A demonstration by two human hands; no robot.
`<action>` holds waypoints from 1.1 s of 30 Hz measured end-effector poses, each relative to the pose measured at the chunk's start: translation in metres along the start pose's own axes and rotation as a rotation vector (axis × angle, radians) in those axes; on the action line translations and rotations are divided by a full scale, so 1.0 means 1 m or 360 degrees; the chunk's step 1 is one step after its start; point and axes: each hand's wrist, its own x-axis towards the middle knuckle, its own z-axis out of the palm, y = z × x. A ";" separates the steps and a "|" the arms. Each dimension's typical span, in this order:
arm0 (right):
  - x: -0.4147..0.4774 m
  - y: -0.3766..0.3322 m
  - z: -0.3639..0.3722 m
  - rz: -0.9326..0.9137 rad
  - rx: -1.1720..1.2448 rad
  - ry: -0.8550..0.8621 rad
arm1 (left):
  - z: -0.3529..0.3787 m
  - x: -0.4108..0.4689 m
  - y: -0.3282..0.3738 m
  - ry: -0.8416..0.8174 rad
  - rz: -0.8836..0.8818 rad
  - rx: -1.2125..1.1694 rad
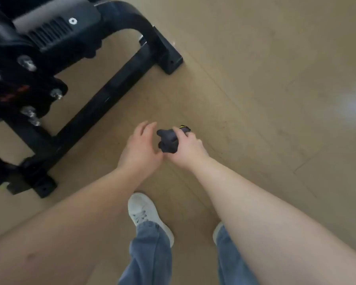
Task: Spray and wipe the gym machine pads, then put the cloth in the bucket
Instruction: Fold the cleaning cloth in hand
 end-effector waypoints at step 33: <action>-0.381 -0.098 -0.304 -0.0439 0.0384 0.0217 | -0.225 -0.276 0.237 0.0046 0.0334 -0.0434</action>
